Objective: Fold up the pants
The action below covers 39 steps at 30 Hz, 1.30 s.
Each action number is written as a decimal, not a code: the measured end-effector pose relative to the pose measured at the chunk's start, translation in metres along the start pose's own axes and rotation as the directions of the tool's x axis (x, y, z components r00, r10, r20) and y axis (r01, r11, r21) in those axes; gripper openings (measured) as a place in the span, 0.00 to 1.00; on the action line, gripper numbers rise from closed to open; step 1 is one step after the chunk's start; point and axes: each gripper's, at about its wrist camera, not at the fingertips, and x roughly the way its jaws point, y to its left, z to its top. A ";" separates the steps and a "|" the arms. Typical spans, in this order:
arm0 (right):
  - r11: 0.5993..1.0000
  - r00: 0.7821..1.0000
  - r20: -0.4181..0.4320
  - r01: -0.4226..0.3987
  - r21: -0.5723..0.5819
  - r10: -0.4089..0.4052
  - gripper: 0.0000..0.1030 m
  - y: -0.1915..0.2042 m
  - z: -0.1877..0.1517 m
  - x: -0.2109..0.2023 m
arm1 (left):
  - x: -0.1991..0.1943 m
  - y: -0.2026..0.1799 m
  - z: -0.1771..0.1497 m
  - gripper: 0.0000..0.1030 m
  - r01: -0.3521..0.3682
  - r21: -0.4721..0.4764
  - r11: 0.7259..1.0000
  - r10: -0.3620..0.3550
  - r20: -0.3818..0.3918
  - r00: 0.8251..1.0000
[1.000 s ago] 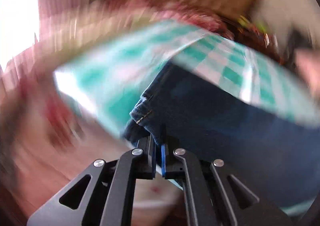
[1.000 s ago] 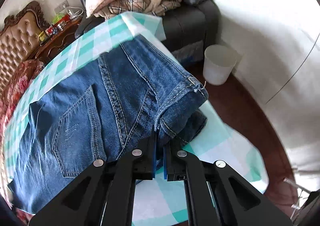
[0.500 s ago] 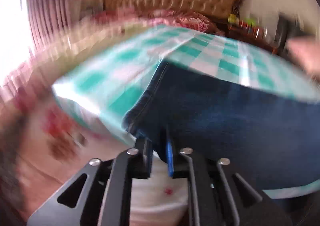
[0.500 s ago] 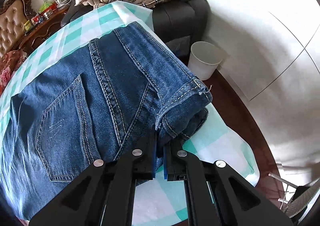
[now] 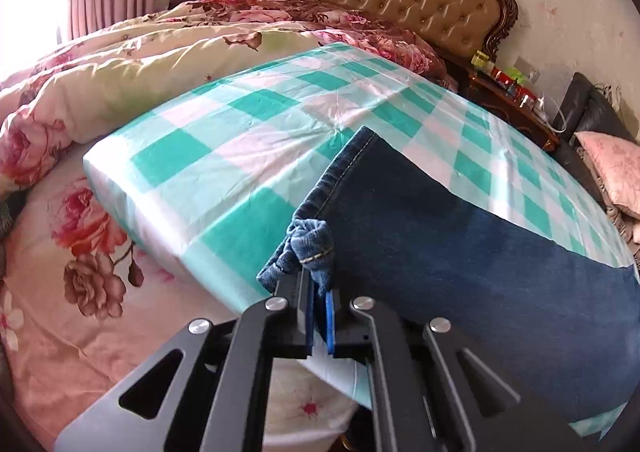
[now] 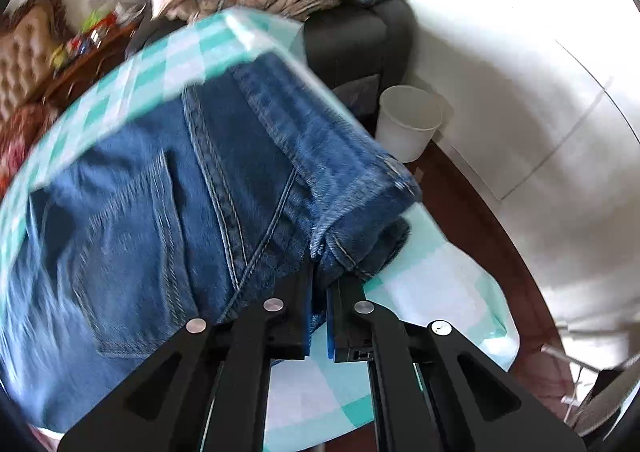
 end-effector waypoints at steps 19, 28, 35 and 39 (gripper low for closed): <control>0.889 0.894 -0.058 -0.432 0.154 0.445 0.18 -0.050 0.008 0.013 | 0.024 -0.016 0.028 0.29 0.024 -0.029 0.999 -0.026 -0.055 0.998; 0.941 0.944 -0.026 -0.324 0.099 0.328 0.03 -0.036 0.000 0.002 | 0.027 0.010 0.030 0.03 0.087 -0.158 0.984 -0.103 -0.096 0.990; 0.945 0.949 -0.020 -0.310 0.101 0.314 0.04 -0.040 -0.006 -0.006 | 0.015 -0.001 0.033 0.03 0.088 -0.111 0.990 -0.094 -0.051 0.994; 0.945 0.947 -0.047 -0.311 0.101 0.317 0.04 -0.038 0.001 0.001 | -0.018 -0.029 0.050 0.03 0.133 0.012 0.991 -0.134 0.045 0.990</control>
